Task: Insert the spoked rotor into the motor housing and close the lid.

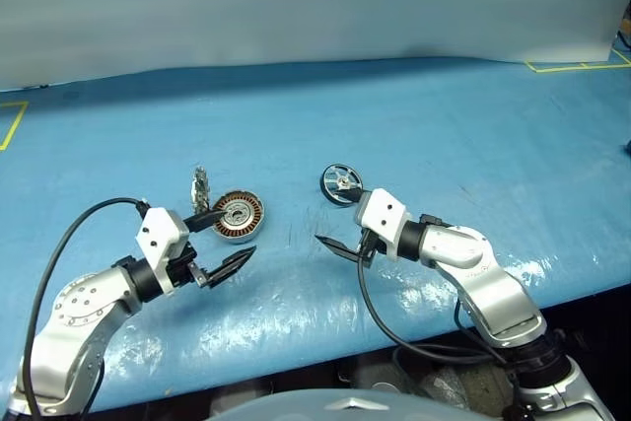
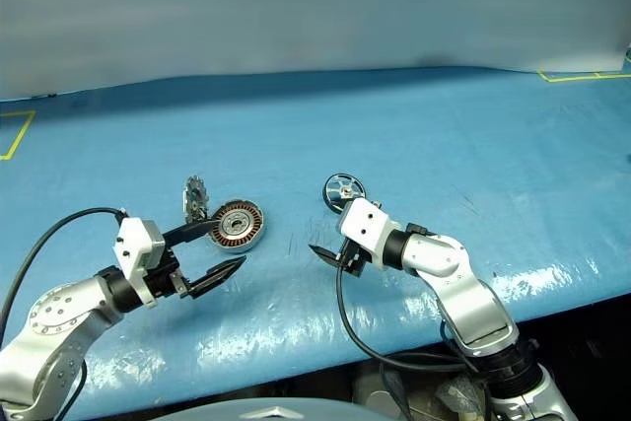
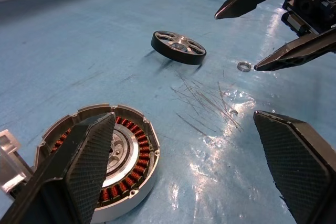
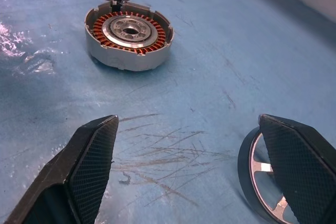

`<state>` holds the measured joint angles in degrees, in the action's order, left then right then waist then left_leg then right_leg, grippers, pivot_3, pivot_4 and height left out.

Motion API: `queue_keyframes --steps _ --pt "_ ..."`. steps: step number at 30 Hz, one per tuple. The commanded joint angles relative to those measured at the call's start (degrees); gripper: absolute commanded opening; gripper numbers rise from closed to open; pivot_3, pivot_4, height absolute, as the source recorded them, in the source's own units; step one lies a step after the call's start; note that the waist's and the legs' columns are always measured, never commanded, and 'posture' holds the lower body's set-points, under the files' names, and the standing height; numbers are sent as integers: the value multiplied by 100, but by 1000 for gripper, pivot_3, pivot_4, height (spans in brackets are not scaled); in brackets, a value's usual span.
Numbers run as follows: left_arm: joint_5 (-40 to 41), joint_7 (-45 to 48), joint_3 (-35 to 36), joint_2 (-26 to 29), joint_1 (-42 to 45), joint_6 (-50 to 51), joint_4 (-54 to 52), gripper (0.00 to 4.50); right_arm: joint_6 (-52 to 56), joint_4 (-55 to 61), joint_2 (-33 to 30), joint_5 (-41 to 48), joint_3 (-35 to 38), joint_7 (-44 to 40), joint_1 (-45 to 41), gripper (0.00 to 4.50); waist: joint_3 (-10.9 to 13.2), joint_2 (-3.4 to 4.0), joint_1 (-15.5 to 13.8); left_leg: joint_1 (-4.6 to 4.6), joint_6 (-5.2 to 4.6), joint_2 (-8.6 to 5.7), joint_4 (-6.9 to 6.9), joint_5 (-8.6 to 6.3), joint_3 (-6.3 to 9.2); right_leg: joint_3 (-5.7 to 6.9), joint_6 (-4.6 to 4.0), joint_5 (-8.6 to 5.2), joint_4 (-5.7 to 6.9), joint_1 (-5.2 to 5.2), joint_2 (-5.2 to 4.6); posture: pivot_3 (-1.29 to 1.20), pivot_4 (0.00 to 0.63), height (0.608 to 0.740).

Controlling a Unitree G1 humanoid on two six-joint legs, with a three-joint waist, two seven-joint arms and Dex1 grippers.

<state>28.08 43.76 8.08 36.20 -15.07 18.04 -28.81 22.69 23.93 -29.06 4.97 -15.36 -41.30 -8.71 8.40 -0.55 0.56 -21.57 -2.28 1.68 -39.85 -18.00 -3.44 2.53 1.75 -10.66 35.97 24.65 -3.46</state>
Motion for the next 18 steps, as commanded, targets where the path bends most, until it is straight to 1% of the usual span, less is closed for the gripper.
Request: queue_keyframes --steps 1,18 --pt "-71 -45 39 -82 -10 -158 -32 4500 -71 39 11 62 117 34 -29 4492 0 0 0 0 0 0 0 0 0 0 0 0 0 0 0 0 150 740" --pt "1 -64 117 -82 136 -8 -12 4500 -56 105 1 60 145 124 61 4492 0 0 -1 0 -2 1 0 -1 1 0 0 0 1 0 0 0 150 740"
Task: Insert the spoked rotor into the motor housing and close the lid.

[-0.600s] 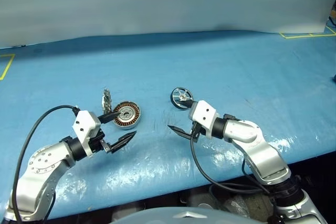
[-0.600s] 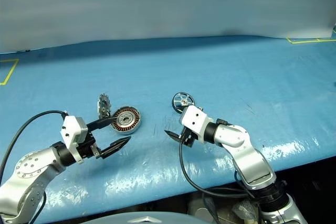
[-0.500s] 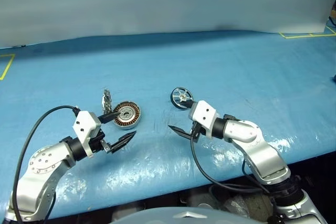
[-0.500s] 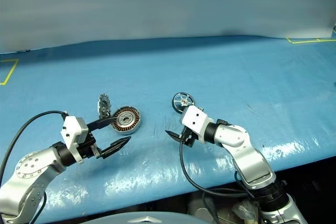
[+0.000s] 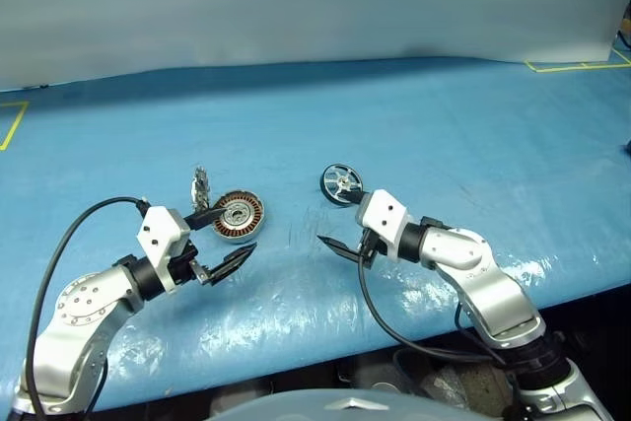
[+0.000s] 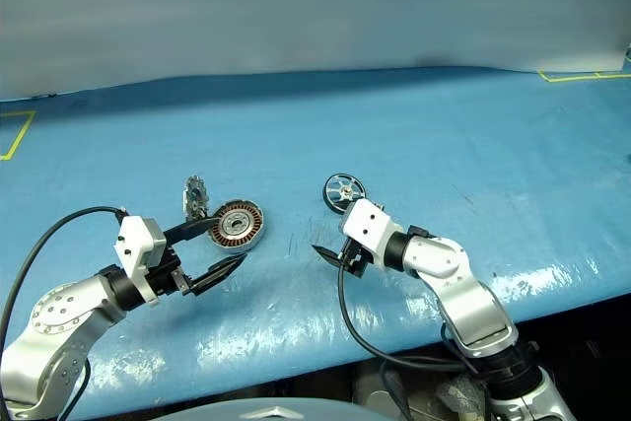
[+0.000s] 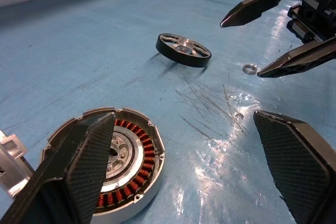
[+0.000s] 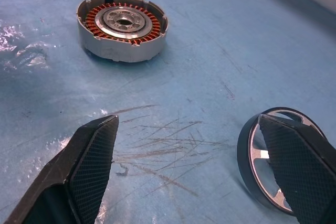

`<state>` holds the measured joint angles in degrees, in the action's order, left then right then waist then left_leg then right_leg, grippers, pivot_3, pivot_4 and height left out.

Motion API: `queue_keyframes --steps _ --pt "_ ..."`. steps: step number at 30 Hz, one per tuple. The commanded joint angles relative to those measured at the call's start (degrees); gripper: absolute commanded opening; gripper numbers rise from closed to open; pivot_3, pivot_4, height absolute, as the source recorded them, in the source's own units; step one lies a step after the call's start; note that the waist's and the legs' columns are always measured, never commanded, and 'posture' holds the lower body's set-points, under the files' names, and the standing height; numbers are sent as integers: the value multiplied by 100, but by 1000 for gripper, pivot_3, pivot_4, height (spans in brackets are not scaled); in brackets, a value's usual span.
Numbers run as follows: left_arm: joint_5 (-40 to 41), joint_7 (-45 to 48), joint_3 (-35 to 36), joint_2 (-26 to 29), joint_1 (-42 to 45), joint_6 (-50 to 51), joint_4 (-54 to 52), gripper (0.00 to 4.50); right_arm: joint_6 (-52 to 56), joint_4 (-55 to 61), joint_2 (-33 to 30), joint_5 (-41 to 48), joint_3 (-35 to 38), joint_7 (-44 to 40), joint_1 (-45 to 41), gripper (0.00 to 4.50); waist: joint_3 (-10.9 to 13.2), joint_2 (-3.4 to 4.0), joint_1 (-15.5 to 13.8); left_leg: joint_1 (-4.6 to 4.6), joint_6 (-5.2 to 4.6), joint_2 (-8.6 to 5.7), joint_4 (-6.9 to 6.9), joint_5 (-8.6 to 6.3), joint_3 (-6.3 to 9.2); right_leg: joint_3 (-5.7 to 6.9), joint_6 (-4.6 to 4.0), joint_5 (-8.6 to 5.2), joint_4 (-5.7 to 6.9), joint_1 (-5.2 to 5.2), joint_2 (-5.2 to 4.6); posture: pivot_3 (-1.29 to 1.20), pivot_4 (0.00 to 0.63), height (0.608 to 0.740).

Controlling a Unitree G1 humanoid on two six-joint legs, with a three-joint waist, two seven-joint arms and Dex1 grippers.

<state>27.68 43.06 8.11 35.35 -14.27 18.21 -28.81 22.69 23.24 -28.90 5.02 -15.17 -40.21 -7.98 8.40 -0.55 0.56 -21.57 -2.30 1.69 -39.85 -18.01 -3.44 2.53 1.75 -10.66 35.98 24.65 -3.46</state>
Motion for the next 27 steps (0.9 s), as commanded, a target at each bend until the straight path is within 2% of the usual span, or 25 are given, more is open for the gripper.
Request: queue_keyframes --steps 1,21,27 --pt "35 5 108 4 68 -28 -8 4500 -61 167 -31 48 121 11 -15 4492 0 0 0 0 0 0 0 0 0 0 0 0 0 0 0 0 150 740" --pt "126 46 8 -139 26 -59 -195 4500 -255 -121 -55 -24 44 -95 -442 4492 0 0 0 0 -1 0 0 0 0 0 0 0 0 0 0 0 150 740" --pt "282 52 241 -172 -518 -81 -394 4500 -179 -338 -115 -375 -593 -558 -1267 4492 1 2 32 1 0 1 0 0 -3 -4 0 1 1 3 2 0 150 740"
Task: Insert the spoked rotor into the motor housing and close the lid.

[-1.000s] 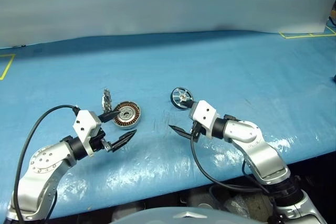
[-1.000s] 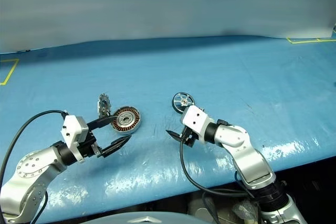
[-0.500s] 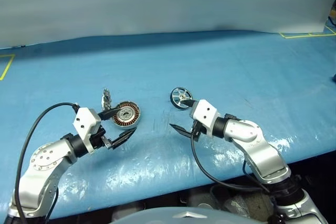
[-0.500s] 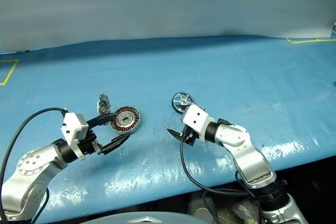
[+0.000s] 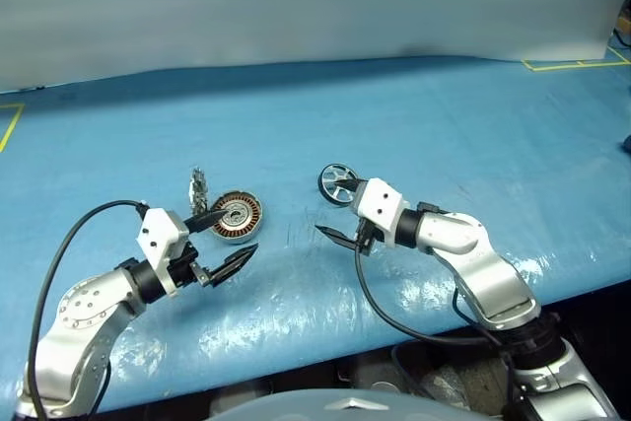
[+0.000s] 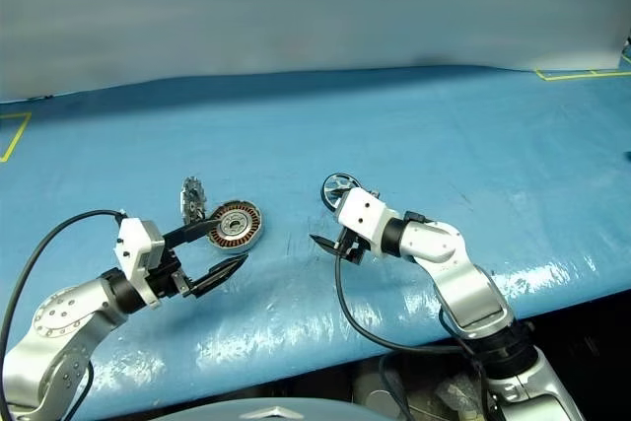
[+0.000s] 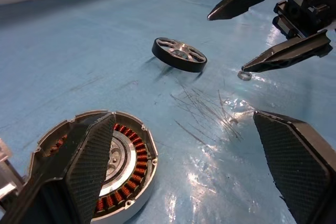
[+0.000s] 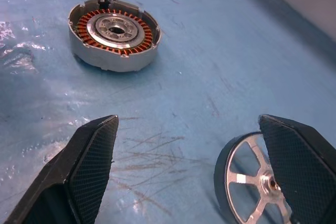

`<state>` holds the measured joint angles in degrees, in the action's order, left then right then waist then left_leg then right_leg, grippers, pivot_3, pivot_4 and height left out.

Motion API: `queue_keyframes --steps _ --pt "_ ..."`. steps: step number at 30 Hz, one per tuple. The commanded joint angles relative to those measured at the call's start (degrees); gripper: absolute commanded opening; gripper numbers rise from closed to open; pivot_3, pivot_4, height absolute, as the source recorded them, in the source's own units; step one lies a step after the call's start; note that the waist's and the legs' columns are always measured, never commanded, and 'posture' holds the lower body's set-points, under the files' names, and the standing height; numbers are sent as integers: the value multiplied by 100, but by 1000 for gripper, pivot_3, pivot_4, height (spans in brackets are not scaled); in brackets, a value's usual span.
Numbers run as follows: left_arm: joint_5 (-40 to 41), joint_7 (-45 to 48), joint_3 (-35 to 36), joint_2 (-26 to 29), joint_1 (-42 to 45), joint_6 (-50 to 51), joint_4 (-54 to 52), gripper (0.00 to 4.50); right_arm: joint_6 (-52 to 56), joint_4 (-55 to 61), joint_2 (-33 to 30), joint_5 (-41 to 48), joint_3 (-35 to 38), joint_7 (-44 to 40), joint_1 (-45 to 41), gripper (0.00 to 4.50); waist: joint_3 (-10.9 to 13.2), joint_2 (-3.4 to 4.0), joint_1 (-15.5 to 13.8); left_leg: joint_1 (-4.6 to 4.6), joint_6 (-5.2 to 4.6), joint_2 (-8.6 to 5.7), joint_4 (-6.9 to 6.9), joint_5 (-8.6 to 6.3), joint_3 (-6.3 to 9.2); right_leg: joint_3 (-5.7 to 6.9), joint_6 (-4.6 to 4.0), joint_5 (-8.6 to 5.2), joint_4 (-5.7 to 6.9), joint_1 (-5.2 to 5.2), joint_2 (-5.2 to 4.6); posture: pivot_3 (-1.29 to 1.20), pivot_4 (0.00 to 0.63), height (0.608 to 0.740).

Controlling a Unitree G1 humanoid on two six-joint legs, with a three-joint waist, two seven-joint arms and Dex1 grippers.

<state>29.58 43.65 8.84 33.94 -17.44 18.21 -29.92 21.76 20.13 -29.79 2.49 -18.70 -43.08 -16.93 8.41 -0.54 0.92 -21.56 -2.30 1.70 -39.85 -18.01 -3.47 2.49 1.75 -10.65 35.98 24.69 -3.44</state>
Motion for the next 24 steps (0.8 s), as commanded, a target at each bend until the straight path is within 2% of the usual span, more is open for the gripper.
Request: queue_keyframes --steps 1,8,16,21,24 --pt "71 -42 174 -42 -283 -86 -302 4500 -143 -110 -31 -192 -380 -396 -545 4492 0 1 -14 0 0 0 0 0 2 1 -1 0 1 0 0 0 150 740" --pt "-38 -225 511 -227 -669 -359 -109 4500 -573 -1161 541 -635 -1359 -1101 -1969 4492 1 2 -19 0 0 0 -1 1 6 7 -2 0 2 -1 -1 0 150 740" --pt "-148 -572 740 -666 -1090 -611 -54 4500 -1245 -2967 1488 -805 -1981 -1996 -3223 4492 2 3 -12 -2 15 0 -1 9 4 10 -4 1 -2 -3 -4 0 150 740" --pt "-152 -647 948 -754 -1550 -618 -54 4500 -1709 -4131 1900 -1034 -2091 -2170 -3676 4492 4 6 -7 -4 14 2 0 7 1 12 -7 -1 -5 0 -7 0 150 740" --pt "-226 -693 936 -775 -1677 -629 -76 4500 -2215 -4824 2100 -1356 -2163 -1983 -3885 4492 6 9 -9 -4 15 3 0 8 2 13 -7 -1 -4 0 -7 0 150 740"
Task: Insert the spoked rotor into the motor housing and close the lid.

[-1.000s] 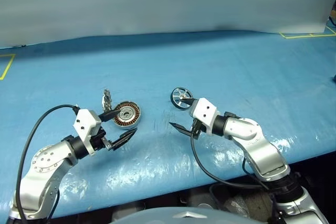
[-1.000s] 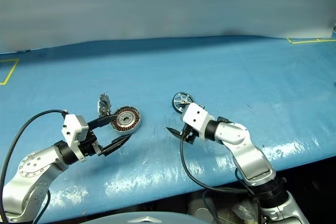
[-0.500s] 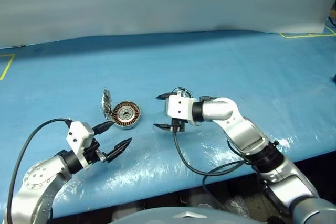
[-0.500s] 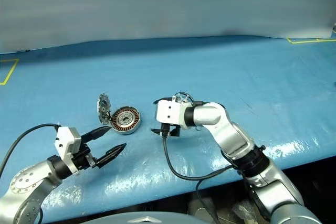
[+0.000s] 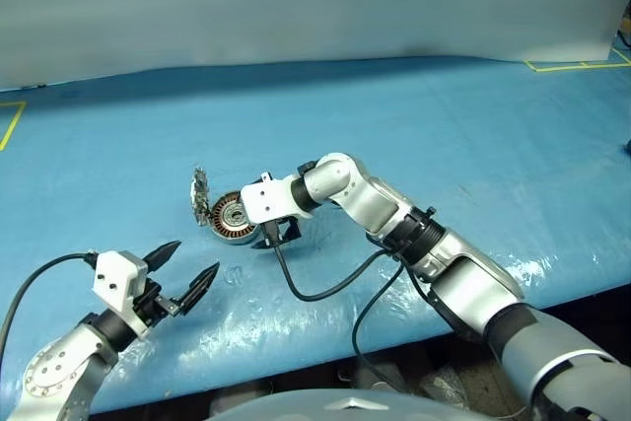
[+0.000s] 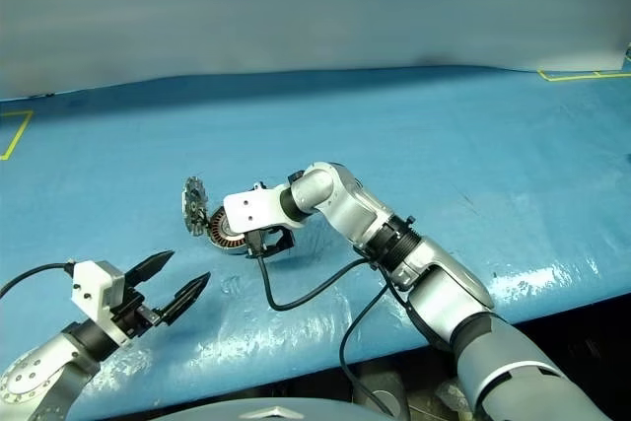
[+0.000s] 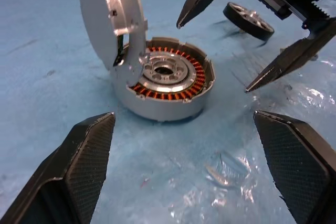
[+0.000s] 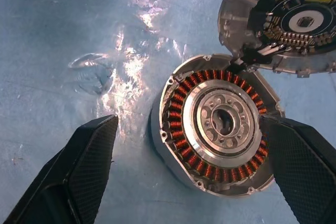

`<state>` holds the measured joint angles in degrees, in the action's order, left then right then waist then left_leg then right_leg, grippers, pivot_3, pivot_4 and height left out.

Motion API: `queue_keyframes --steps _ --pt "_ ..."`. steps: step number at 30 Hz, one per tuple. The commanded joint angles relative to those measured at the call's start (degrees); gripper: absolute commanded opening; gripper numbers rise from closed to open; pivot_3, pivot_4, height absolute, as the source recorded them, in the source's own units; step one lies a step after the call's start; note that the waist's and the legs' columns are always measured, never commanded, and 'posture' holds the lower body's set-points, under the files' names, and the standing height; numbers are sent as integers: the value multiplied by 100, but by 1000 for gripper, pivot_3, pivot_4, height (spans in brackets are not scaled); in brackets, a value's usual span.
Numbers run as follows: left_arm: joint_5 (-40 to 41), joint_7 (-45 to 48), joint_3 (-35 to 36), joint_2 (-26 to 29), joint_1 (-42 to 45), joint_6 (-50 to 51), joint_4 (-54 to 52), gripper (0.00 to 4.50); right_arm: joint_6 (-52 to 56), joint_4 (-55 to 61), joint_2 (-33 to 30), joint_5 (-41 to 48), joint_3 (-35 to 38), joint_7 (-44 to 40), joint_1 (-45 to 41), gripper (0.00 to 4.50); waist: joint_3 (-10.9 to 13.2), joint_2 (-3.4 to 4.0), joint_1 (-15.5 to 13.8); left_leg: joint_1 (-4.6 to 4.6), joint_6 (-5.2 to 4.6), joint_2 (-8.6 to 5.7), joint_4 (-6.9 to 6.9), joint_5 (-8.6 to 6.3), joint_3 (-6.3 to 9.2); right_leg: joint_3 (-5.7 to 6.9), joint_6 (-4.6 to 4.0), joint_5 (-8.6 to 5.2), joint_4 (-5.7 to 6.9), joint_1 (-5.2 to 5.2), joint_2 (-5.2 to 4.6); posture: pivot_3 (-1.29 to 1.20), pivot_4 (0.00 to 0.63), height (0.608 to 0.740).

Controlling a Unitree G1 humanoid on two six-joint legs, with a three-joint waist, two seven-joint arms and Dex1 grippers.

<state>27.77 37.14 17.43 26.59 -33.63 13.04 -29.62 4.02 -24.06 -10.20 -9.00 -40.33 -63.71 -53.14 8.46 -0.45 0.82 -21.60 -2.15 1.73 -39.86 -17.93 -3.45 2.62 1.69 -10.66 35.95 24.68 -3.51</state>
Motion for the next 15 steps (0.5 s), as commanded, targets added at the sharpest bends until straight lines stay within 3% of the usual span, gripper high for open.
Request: queue_keyframes --steps 1,7,15 --pt "-76 -58 56 -45 -73 -116 -115 4500 -529 -601 236 -233 18 91 -309 4492 0 1 5 0 0 -1 0 0 0 0 0 0 1 0 0 0 150 740" --pt "-112 -165 -122 -152 -8 -96 -217 4500 -898 -1326 565 -425 51 53 -407 4492 1 2 41 0 5 1 1 3 0 0 -1 0 4 2 2 0 150 740" --pt "-220 -162 -366 -158 173 -69 -93 4500 -1223 -1389 639 -734 15 56 -349 4492 3 5 57 0 6 6 1 3 0 0 -1 0 4 3 1 0 150 740"
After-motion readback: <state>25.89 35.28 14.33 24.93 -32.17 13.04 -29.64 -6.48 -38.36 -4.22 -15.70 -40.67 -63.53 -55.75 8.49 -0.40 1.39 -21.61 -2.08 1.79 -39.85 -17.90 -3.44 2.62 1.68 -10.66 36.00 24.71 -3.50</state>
